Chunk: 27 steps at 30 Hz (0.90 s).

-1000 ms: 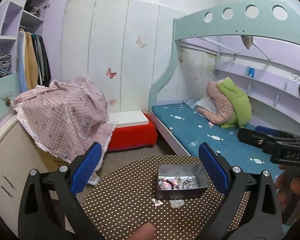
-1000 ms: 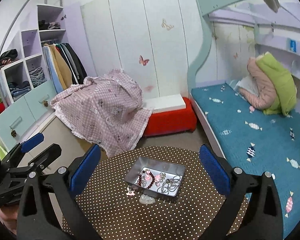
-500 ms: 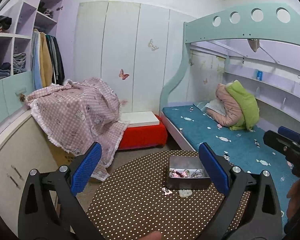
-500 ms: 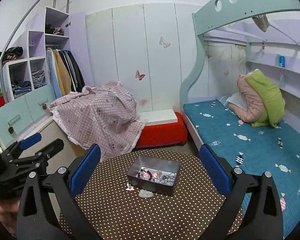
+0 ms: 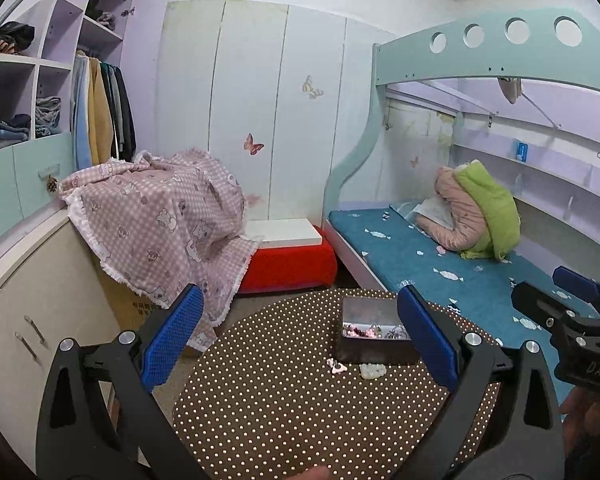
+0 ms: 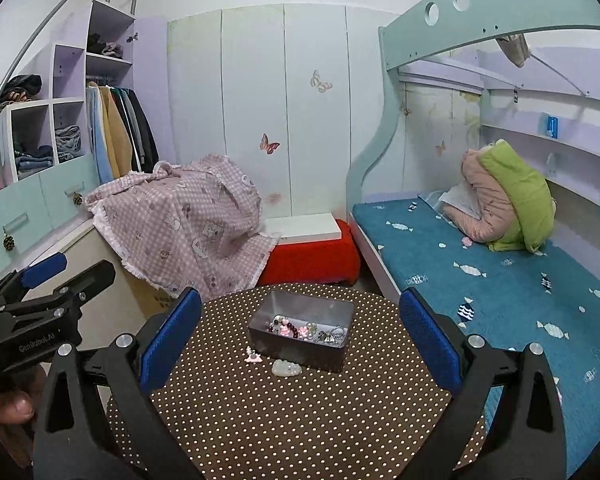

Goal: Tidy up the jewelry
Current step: 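Withdraw both tools back from the tin box, then grasp the pale jade pendant with the right tool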

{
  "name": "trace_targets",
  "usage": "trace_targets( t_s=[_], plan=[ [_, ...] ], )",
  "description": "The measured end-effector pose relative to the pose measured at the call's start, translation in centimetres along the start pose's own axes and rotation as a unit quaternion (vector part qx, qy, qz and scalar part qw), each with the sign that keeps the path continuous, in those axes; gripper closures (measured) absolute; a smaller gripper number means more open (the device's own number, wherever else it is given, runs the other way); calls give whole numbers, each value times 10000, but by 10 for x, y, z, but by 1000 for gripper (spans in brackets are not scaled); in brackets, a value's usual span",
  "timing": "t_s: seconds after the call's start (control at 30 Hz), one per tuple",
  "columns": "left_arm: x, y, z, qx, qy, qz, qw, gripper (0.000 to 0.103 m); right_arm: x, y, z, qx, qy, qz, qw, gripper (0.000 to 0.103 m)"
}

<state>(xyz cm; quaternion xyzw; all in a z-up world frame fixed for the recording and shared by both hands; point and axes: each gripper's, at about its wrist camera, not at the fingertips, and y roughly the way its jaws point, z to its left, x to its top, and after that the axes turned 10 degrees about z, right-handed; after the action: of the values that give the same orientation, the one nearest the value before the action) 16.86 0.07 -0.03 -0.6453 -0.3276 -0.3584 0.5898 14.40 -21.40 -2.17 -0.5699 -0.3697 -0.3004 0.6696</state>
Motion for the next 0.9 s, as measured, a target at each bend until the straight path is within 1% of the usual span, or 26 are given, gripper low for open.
trace_targets(
  t_s=[0.27, 0.37, 0.47, 0.67, 0.77, 0.9],
  plan=[
    [-14, 6, 4, 34, -34, 150, 9999, 6, -4, 1, 0, -54, 20, 31, 10000, 8],
    [-19, 10, 7, 65, -68, 200, 9998, 6, -7, 6, -3, -114, 29, 106, 9999, 8],
    [-24, 17, 11, 102, -93, 303, 9994, 6, -11, 16, -7, -145, 65, 291, 9995, 8],
    [-35, 39, 16, 103, -119, 561, 9983, 6, -23, 45, -9, -93, 47, 723, 9973, 8],
    [-39, 53, 17, 101, -90, 699, 9975, 6, -32, 70, -9, -18, 36, 1063, 9943, 8],
    [-47, 76, 19, 120, -94, 934, 9955, 6, -49, 114, -9, 129, 84, 1670, 9858, 8]
  ],
)
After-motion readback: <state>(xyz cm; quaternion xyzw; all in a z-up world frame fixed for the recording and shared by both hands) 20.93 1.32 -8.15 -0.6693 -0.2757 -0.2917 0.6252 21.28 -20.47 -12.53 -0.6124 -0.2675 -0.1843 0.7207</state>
